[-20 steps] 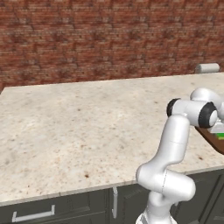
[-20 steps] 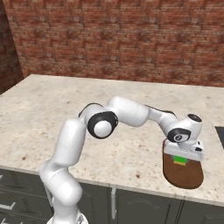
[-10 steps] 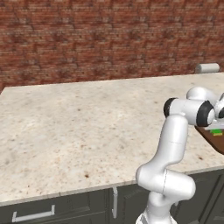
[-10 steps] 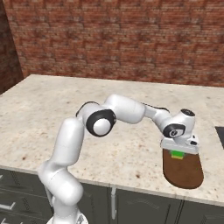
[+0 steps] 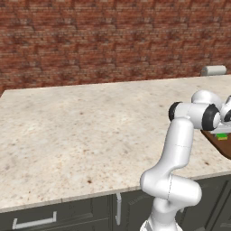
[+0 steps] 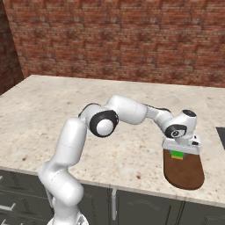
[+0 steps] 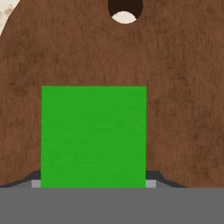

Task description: Pick up the sponge from the counter and clean the cutting board by briefly scrubbing or pressing down on the cutting board. Once finished, release the sponge.

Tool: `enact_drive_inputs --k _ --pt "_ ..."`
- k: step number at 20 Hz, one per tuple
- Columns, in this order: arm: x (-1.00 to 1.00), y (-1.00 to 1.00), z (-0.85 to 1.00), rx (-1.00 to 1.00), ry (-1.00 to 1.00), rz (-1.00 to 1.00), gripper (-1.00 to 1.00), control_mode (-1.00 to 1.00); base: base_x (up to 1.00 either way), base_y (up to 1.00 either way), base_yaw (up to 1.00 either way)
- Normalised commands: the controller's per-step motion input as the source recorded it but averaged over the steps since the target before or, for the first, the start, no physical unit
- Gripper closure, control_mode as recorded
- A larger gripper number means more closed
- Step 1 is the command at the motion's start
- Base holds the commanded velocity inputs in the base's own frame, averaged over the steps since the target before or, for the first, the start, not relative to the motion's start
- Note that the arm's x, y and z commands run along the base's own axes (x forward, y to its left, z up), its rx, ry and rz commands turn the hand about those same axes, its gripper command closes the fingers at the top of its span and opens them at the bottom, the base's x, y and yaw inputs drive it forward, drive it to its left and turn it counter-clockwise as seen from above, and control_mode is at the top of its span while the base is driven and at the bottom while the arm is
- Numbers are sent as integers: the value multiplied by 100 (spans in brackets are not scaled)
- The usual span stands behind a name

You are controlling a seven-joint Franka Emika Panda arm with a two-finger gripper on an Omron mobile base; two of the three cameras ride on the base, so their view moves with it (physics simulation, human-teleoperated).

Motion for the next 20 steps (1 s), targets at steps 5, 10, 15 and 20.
enact_drive_inputs --k 5,10,15,20 --pt "78 20 -14 0 -1 -2 100 -100 0 0 0" --pt "87 8 -8 0 0 -3 100 -100 0 0 0" --pt "28 -2 -97 0 1 0 100 -100 0 0 0" --pt "20 -33 -58 0 1 -1 100 -100 0 0 0"
